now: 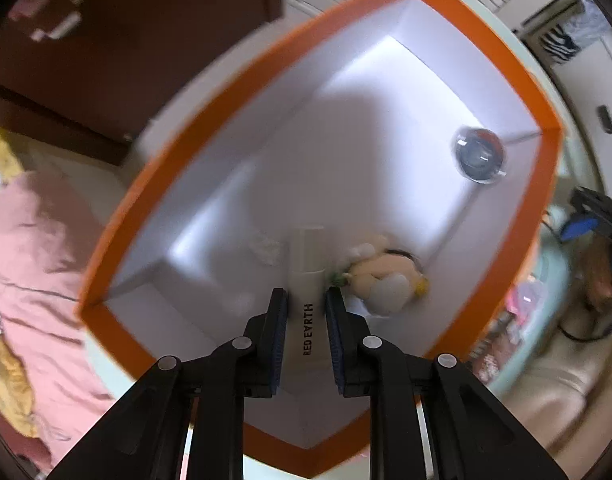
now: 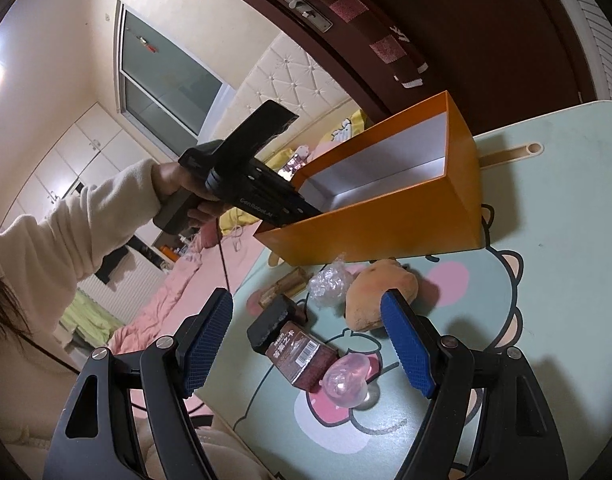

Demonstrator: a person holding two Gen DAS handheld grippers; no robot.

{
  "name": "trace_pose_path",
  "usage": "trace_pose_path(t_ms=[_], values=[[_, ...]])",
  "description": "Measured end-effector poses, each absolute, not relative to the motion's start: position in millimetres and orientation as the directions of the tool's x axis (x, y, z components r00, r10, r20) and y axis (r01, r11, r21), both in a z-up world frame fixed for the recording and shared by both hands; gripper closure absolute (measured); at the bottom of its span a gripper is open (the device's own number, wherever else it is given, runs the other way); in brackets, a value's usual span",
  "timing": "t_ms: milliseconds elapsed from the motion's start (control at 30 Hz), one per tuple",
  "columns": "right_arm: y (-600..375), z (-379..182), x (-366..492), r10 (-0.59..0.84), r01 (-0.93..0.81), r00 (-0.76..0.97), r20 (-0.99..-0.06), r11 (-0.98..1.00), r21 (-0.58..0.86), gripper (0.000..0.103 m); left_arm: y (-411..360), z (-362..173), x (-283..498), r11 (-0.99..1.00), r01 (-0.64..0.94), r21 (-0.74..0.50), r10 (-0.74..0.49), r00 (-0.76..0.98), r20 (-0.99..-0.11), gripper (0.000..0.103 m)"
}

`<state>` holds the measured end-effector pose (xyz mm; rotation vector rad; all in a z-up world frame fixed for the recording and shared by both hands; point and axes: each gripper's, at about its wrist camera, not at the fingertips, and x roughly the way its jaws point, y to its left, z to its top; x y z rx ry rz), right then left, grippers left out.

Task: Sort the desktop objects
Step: 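Grasp the white RED EYRTH tube in the box with the left gripper, then lift the white tube out and lay it on the table with the left gripper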

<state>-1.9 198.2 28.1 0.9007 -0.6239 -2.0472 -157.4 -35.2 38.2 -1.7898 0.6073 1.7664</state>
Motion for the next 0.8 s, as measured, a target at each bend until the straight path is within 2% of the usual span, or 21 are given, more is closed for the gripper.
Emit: trace_pose_path(t_ms=[200,467,667,800], values=[[198,28,-2,-0.818,0.465,-0.429,-0.384,-0.564,0.682,0.026,-42,75,-148,-0.794,-0.605,-0.06,0.138,-0.083,-0.987,0.085],[197,26,-2,-0.818,0.464,-0.421,-0.392,-0.566,0.681,0.026,-63,138,-121,-0.847,-0.516,-0.125,0.273,-0.221,-0.936,0.085],[195,28,1,-0.813,0.477,-0.424,-0.398,-0.574,0.665,0.026,-104,132,-77,-0.889,-0.41,-0.203,0.332,-0.275,-0.902,0.085],[193,29,3,-0.807,0.484,-0.426,-0.41,-0.585,0.65,0.026,-124,94,-42,-0.91,-0.319,-0.265,0.354,-0.264,-0.897,0.085]])
